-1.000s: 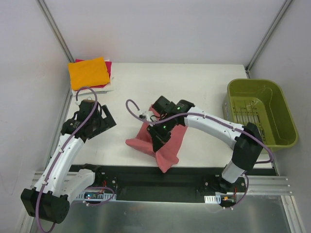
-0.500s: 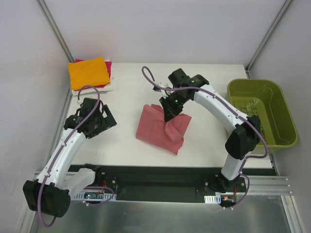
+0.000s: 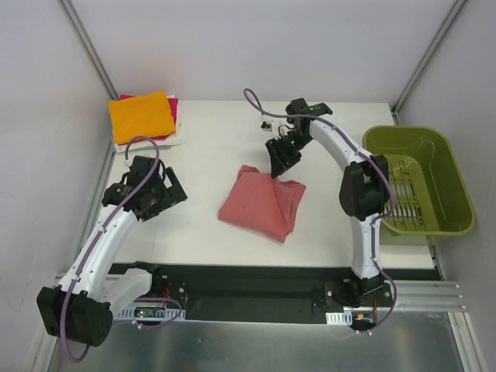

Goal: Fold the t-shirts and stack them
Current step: Fold the long partially folded tshirt into a neat square, then smooth out wrinkles on the folded tshirt

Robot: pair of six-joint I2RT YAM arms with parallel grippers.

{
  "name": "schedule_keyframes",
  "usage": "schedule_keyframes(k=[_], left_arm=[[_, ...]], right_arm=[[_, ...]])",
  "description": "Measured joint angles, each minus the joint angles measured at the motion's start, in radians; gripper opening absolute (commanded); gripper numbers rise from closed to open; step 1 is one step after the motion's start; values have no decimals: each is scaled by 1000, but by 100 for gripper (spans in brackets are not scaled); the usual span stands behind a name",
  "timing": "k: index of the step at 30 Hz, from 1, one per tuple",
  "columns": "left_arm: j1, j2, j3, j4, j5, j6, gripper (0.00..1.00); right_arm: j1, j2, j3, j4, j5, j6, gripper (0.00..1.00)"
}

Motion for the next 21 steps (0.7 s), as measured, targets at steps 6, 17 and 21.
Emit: schedule_keyframes(k=[6,17,21], left_arm=[[0,35,0,50,94,-1,99],[-12,248,1,319,377,-9,99],[-68,448,109,393,445,-10,98]], right_arm=[[-55,164,169,-6,101,-7,100],[-64,-344,-337,259,271,272,100],[-63,-617,-600,368,272,414,100]])
